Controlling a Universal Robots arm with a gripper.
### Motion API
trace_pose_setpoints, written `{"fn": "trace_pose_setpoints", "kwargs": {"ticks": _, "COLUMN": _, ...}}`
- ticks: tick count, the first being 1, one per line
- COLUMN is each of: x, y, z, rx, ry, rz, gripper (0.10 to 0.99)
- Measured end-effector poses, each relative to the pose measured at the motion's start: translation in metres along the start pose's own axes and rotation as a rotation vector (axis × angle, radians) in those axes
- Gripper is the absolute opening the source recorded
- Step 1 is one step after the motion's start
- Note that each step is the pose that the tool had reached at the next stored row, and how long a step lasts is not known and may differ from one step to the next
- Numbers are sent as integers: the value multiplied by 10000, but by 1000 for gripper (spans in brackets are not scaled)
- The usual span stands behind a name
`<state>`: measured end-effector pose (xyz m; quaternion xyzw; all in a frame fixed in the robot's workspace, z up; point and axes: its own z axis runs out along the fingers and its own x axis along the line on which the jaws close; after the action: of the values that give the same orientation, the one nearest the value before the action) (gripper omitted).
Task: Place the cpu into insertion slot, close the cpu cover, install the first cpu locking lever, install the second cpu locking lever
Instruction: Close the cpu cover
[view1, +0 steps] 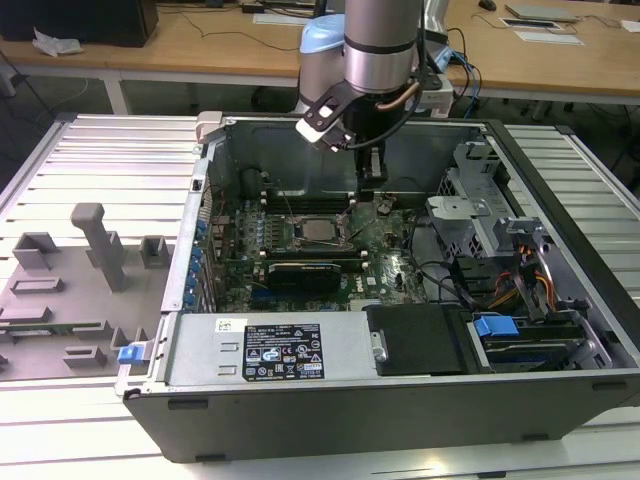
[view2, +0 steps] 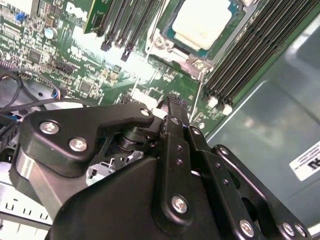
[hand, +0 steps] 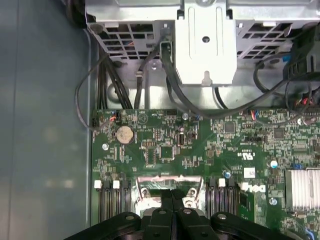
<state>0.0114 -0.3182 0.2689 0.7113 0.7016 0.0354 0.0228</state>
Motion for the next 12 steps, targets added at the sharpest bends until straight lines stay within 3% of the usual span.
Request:
{"fn": "trace_pose_setpoints", "kwargs": {"ticks": 5, "x": 2, "y": 139, "z": 13, "rx": -1, "ry": 3, "rz": 2, "gripper": 106}}
{"fn": "trace_pose_setpoints", "kwargs": {"ticks": 7, "x": 3, "y": 269, "z": 26, "rx": 8, "ry": 1, "rz": 0, "gripper": 106}}
{"fn": "trace_pose_setpoints", "kwargs": {"ticks": 12, "x": 2, "y": 307, "z": 111, "rx": 35, "ry": 0, "rz": 1, "gripper": 106}}
